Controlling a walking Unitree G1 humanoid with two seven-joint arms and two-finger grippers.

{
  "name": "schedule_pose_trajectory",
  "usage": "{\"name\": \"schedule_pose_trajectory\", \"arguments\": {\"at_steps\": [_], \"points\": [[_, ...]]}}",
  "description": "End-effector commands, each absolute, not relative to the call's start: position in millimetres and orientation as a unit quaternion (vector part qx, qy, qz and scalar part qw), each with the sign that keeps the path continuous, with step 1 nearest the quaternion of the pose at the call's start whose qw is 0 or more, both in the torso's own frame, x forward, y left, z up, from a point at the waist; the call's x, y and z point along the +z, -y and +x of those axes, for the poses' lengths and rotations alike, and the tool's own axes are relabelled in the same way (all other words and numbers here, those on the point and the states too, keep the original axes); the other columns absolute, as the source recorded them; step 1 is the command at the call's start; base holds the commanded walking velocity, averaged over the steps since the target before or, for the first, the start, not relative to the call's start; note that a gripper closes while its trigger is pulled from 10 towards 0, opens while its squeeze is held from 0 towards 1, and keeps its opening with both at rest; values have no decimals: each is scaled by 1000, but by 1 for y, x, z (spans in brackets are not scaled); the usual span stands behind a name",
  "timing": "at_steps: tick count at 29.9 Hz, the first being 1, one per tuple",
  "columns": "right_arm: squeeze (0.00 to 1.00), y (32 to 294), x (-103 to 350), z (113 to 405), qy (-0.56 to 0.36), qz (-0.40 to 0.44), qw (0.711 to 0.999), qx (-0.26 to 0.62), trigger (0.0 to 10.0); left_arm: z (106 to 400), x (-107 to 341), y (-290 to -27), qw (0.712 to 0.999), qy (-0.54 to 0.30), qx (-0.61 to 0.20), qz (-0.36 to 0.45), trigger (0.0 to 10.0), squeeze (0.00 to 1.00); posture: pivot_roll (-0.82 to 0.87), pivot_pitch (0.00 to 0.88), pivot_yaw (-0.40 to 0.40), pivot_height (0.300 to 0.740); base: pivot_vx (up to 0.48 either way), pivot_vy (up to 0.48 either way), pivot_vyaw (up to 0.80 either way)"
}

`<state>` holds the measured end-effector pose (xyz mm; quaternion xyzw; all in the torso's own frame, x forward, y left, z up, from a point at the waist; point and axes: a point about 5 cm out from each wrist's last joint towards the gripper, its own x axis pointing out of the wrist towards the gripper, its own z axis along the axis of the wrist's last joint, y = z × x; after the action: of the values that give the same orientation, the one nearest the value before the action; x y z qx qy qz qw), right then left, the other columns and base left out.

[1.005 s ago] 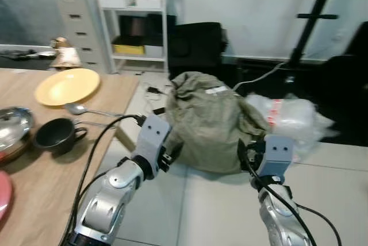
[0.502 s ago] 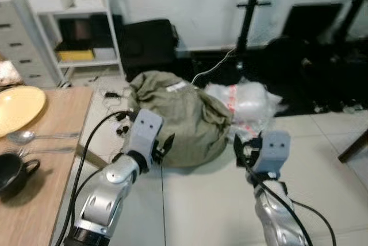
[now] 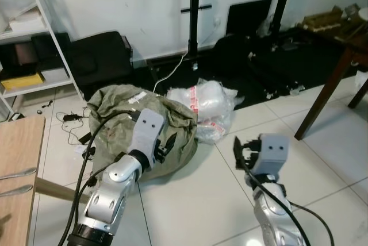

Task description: Setting the table

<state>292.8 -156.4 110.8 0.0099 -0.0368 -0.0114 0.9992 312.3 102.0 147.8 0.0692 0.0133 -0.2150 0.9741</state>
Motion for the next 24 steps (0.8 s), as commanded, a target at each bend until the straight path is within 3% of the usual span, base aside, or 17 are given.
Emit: {"name": "schedule_pose_trajectory", "arguments": {"at_steps": [1,18,24], "points": [[0,158,109,293,32,5,999,-15,10000,313,146,-104,975,-16,-210,73,10000,0,-41,14,138,740,446,0,-575],[0,161,107,291,30,12,999,-22,10000,312,148,-96,968,-7,-238,76,10000,0,-45,19,138,740,444,0,-769],[0,162,107,292,30,11,999,-23,10000,308,149,-90,962,-3,-266,64,10000,0,-46,19,137,740,47,0,-781]]}}
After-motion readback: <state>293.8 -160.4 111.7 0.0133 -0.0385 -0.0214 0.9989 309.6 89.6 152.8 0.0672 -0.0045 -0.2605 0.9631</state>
